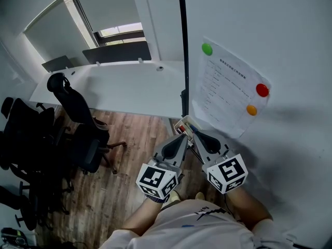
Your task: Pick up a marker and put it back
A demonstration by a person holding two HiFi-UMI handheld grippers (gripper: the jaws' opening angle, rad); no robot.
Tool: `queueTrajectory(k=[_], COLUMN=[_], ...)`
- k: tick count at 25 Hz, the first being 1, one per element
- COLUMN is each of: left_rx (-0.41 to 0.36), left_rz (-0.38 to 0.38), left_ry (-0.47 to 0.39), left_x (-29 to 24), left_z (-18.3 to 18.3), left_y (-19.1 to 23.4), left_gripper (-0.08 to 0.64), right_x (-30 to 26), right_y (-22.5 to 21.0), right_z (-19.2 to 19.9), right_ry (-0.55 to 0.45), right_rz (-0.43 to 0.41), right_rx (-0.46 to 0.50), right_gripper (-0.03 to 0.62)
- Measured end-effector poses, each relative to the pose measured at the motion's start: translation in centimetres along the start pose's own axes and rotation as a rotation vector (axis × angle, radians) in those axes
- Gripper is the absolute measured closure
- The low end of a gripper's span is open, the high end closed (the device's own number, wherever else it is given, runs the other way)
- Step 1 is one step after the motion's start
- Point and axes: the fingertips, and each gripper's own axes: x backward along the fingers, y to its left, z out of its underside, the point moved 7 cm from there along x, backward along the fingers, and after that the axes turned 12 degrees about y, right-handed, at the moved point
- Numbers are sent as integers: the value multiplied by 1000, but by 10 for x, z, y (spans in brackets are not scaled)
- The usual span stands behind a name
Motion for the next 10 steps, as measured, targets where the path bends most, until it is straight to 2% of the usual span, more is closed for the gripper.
queueTrajectory(k=[10], left_rx=[3], left_rz=[-5], left_ry=[4], left_x=[-1], left_z=[3], left_y=[3], left_gripper=[549], right_x=[-3], right_y=[0], right_z=[4], right_ry=[11], right_rz=[3], right_rx=[-2], right_gripper=[578])
